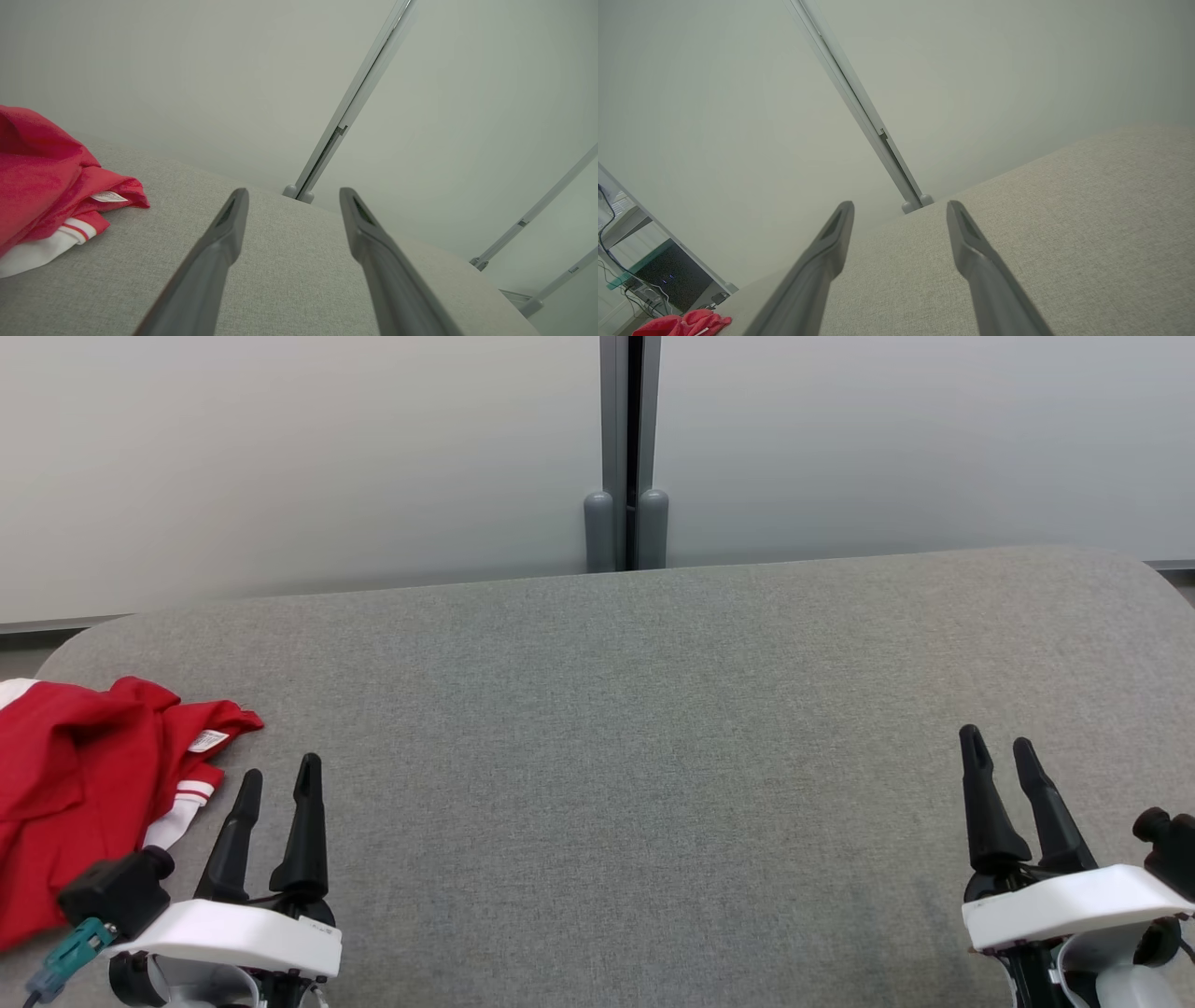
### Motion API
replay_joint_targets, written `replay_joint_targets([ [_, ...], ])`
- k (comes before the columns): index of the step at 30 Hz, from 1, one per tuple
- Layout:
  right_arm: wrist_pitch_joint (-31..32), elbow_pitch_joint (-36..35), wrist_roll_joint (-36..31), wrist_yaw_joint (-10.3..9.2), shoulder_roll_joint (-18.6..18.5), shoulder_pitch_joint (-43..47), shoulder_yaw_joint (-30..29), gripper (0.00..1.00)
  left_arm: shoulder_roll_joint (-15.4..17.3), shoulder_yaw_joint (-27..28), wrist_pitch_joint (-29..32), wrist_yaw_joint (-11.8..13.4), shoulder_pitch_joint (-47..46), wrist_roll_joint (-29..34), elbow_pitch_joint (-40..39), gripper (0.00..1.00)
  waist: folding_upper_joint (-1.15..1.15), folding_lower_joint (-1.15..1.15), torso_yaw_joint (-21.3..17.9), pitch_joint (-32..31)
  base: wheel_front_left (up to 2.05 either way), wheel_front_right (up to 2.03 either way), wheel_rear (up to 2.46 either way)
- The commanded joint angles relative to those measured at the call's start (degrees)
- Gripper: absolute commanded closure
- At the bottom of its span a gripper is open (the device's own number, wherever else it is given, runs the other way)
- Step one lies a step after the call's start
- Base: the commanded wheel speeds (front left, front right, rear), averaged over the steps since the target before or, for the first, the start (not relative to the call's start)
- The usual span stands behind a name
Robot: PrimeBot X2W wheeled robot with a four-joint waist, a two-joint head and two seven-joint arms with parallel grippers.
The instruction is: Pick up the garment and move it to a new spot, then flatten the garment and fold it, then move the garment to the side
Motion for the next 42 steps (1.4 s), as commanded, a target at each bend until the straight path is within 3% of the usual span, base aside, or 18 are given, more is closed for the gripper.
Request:
replay_joint_targets([
  [1, -0.41, -0.56, -1.11, 0.02, -0.43, -0.08, -0.03, 0.00, 0.41, 0.00, -0.41, 0.19, -0.55, 1.16, -0.53, 0.00, 0.00, 0.00, -0.01, 0.00, 0.00, 0.00, 0.00],
  [19, -1.54, 0.73, -12.33, 0.02, -0.20, 1.64, 0.83, 0.00, 1.44, -0.92, -3.17, 1.66, 0.43, 12.53, 3.76, 0.00, 0.00, 0.00, -0.26, -0.14, 0.00, 0.00, 0.00],
  [42, -2.80, 1.78, -23.04, 0.01, 0.05, 2.52, 1.59, 0.00, 2.06, -1.53, -5.96, 2.89, 0.66, 22.18, 6.29, 0.00, 0.00, 0.00, -0.15, -0.47, 0.00, 0.00, 0.00],
])
